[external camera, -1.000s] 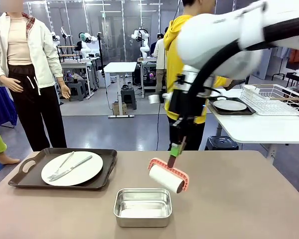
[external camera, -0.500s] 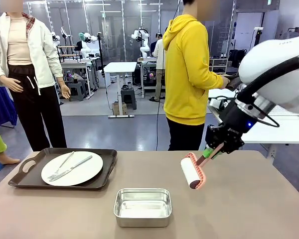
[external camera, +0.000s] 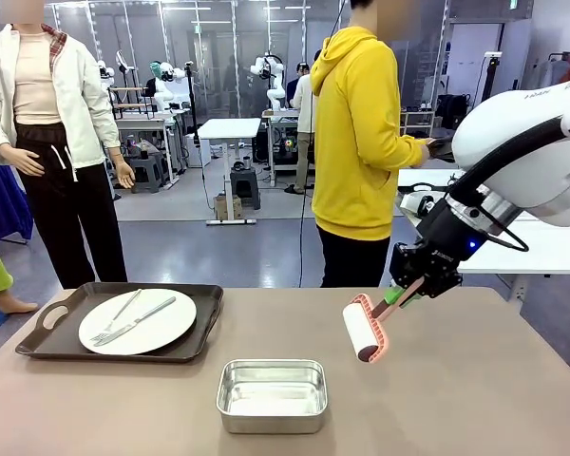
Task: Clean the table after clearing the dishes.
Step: When the left (or right) Handle tray is removed, use the left hand (or right hand) to clean the left (or right) side of the table with the Lint Roller.
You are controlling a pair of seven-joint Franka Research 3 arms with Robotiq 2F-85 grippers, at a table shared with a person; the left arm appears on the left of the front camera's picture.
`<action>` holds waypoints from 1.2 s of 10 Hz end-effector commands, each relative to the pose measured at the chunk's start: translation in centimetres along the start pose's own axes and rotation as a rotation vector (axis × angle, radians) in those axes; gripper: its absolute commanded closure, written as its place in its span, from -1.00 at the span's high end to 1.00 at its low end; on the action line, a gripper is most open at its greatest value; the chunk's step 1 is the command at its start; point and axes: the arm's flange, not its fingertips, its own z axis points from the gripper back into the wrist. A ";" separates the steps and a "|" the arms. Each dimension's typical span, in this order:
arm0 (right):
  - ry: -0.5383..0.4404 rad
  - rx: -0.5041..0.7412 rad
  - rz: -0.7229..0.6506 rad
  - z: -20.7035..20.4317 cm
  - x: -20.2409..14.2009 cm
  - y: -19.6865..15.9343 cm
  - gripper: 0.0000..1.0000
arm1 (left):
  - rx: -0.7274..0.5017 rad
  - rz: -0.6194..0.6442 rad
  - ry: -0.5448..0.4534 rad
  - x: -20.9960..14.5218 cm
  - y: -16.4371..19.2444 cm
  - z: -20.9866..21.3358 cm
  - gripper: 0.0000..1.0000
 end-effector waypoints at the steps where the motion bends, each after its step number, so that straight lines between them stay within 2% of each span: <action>1: 0.005 0.001 -0.006 -0.4 0.1 -0.2 -0.57 | -0.012 -0.008 -0.002 0.0 -0.2 0.3 1.00; 4: 0.008 0.020 -0.043 -2.7 4.5 -2.8 -0.57 | -0.012 -0.008 -0.002 0.0 -0.2 0.3 1.00; 7: -0.032 0.061 -0.123 -5.2 8.9 -4.7 -0.57 | -0.012 -0.008 -0.002 0.0 -0.2 0.3 1.00; 9: -0.026 0.050 -0.192 -7.5 10.3 -6.8 -0.57 | -0.012 -0.008 -0.002 0.0 -0.2 0.3 1.00; 12: -0.009 0.094 -0.203 -9.8 10.4 -9.4 -0.57 | -0.012 -0.008 -0.002 0.0 -0.2 0.3 1.00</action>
